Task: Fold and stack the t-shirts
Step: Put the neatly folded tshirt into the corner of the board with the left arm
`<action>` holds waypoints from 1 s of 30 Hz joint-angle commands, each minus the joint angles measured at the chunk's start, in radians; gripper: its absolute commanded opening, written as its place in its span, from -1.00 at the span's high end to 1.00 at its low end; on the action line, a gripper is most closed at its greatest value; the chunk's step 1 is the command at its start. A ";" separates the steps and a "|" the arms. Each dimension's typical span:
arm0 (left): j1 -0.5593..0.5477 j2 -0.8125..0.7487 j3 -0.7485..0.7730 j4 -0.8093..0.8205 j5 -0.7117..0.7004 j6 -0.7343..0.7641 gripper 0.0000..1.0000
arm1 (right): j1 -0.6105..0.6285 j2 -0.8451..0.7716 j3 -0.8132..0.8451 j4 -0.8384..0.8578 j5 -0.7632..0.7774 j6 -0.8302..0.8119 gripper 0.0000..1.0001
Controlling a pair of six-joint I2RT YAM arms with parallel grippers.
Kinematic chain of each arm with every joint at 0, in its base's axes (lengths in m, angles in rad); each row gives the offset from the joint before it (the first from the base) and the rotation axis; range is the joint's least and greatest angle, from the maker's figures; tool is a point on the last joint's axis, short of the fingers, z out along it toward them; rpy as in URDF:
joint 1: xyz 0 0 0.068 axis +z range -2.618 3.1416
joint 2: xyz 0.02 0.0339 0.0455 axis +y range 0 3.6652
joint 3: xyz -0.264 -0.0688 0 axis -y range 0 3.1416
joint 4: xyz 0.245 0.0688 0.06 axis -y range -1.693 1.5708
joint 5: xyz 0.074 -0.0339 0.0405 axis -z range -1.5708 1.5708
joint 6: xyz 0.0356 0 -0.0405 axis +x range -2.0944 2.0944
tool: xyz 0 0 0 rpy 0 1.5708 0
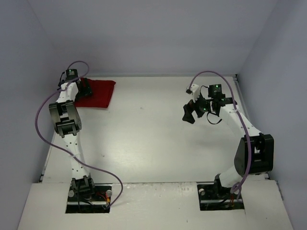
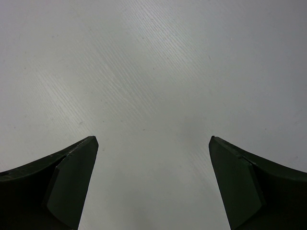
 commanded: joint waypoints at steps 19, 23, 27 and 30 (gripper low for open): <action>-0.172 -0.535 0.096 -0.165 -0.018 0.310 -0.81 | -0.024 -0.144 0.176 0.021 0.170 0.174 -1.00; -0.223 -0.744 -0.213 -0.170 -0.030 0.319 -0.81 | -0.118 -0.169 0.120 0.029 0.254 0.260 -1.00; -0.226 -0.944 -0.522 -0.151 0.022 0.240 -0.81 | -0.265 -0.245 -0.028 0.089 0.358 0.351 -1.00; -0.235 -1.048 -0.721 -0.105 0.008 0.222 -0.81 | -0.326 -0.327 -0.151 0.136 0.410 0.346 -1.00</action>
